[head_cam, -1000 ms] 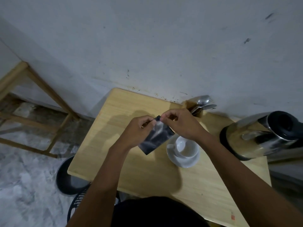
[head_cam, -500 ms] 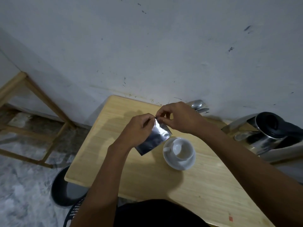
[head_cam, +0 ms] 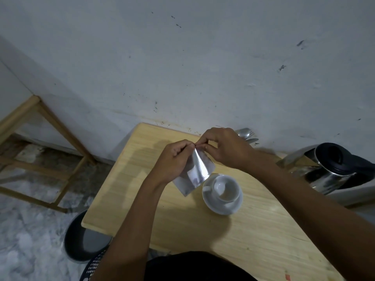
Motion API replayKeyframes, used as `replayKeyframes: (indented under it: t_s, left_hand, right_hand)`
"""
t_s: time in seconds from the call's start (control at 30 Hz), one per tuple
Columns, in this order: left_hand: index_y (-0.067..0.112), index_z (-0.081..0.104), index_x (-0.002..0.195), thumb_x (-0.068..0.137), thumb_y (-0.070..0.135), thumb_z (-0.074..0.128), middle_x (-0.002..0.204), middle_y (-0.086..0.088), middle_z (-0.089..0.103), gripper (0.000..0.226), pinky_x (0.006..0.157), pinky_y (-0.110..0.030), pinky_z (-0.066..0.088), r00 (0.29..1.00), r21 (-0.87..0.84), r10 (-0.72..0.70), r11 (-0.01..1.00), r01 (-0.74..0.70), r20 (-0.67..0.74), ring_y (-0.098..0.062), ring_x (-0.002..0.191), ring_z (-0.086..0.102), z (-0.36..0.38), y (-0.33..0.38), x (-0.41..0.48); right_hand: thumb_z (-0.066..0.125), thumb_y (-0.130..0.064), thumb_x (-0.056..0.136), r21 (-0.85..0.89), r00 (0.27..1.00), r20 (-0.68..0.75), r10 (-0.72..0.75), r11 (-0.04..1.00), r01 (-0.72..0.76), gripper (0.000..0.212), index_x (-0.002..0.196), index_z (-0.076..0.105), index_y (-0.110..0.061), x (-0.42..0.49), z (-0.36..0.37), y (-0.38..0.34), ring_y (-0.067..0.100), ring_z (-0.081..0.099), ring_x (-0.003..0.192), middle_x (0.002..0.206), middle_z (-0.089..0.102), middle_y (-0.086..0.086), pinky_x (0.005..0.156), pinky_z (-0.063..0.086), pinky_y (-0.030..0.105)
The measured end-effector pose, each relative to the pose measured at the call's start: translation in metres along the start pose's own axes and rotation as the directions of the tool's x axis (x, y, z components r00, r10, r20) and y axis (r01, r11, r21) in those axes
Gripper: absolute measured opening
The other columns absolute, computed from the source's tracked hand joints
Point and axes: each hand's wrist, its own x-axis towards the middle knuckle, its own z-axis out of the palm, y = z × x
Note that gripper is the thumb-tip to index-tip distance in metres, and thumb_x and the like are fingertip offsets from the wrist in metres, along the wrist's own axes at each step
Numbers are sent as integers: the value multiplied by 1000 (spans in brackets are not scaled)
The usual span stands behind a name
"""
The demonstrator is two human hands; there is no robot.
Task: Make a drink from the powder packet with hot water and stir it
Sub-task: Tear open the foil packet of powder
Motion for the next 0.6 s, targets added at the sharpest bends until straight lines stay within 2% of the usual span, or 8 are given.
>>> replayKeyframes:
  t_s: [0.1, 0.17, 0.23, 0.3, 0.37, 0.4, 0.5, 0.6]
  left_hand:
    - [5, 67, 86, 96, 16, 46, 78, -7, 58, 25, 72, -18, 40, 998, -145, -52, 988, 46, -33, -8, 76, 53, 1, -5, -1]
    - [10, 69, 93, 97, 20, 46, 88, -4, 65, 26, 80, -21, 42, 997, -197, -74, 978, 67, -31, -9, 85, 56, 3, -7, -2]
    - [17, 69, 90, 98, 24, 44, 83, 5, 67, 27, 78, -17, 41, 997, -193, -73, 979, 70, -7, -4, 82, 56, 2, -8, -4]
    - [18, 67, 86, 99, 24, 43, 73, 16, 66, 28, 69, -6, 41, 998, -167, -55, 984, 57, 21, 6, 73, 56, 2, -4, -5]
    - [14, 66, 86, 99, 24, 43, 73, 14, 64, 28, 65, -3, 40, 999, -118, -41, 992, 43, 21, 7, 70, 55, 1, -4, -3]
    - [12, 65, 86, 98, 24, 43, 75, 9, 63, 28, 65, -3, 41, 999, -87, -34, 996, 35, 15, 4, 70, 54, 0, -4, -2]
    - [9, 63, 88, 98, 26, 44, 75, -7, 57, 27, 58, -8, 40, 999, 0, -17, 1000, 17, 28, -10, 68, 50, -3, -3, -1]
    - [9, 63, 91, 98, 27, 45, 73, -10, 55, 27, 56, -14, 39, 997, 51, 12, 999, -16, 76, -15, 65, 47, -5, 0, 1]
  right_hand:
    - [63, -13, 87, -73, 978, -120, -173, 984, 165, 12, 88, 74, -7, -3, 10, -3, 20, 62, 74, 79, 72, 4, 73, 47, 29]
    - [58, -13, 89, -171, 943, -189, -273, 955, 242, 18, 88, 74, -4, -4, 16, -2, 21, 61, 77, 81, 72, 5, 75, 44, 28]
    - [57, -10, 92, -239, 908, -247, -338, 929, 281, 19, 89, 74, -2, -9, 20, 0, 19, 59, 81, 84, 73, 7, 78, 42, 28]
    - [56, -11, 94, -248, 898, -274, -344, 927, 280, 21, 92, 75, -1, -14, 21, 2, 18, 59, 83, 86, 73, 8, 78, 44, 28]
    - [60, -13, 92, -169, 925, -261, -274, 957, 236, 18, 93, 75, -3, -17, 20, 2, 16, 60, 83, 86, 73, 6, 78, 45, 26]
    - [64, -13, 90, -75, 950, -245, -195, 980, 182, 14, 94, 75, -5, -17, 18, 2, 14, 61, 83, 86, 73, 4, 78, 47, 24]
    - [74, -14, 85, 213, 987, -124, 101, 974, -73, 11, 95, 77, -12, -14, 7, 2, 5, 64, 84, 85, 72, -7, 80, 51, 21]
    - [76, -18, 83, 236, 983, -5, 184, 955, -177, 10, 93, 78, -19, -9, -2, 5, 1, 64, 79, 81, 70, -14, 74, 47, 14]
